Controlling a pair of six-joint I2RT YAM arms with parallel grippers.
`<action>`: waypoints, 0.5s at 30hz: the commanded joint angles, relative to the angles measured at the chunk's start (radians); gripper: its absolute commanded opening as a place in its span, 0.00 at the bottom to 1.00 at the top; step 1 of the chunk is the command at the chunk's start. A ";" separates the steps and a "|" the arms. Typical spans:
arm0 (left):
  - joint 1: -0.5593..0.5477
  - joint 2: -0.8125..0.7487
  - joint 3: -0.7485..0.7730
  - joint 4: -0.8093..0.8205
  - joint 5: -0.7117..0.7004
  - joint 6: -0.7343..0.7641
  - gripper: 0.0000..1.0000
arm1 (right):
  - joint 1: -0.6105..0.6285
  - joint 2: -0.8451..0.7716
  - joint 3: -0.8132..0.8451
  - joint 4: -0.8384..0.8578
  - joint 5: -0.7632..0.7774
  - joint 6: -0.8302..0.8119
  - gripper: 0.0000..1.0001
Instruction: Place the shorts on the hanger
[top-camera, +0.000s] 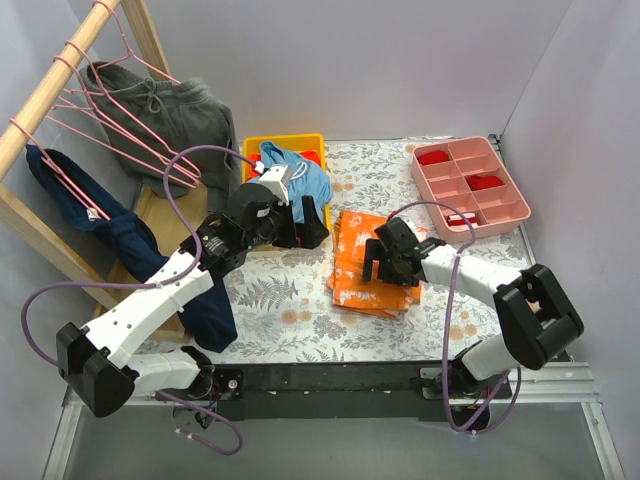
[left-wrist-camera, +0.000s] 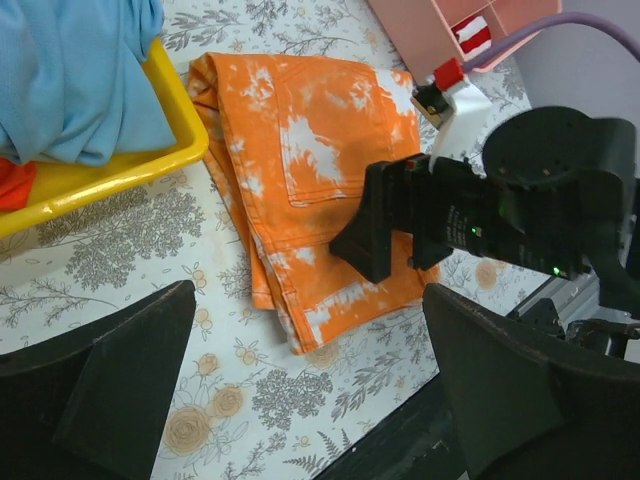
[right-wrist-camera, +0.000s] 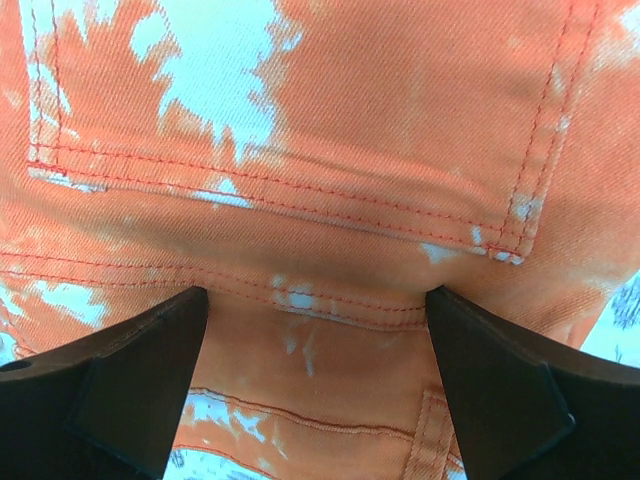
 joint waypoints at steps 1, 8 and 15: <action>0.003 -0.038 0.051 -0.021 -0.008 -0.007 0.98 | -0.073 0.184 0.065 0.064 -0.011 -0.100 0.99; 0.003 -0.041 0.052 -0.057 -0.029 -0.004 0.98 | -0.147 0.407 0.384 -0.053 -0.011 -0.237 0.99; 0.004 -0.026 0.049 -0.083 -0.023 -0.017 0.98 | -0.257 0.631 0.706 -0.134 -0.069 -0.321 0.99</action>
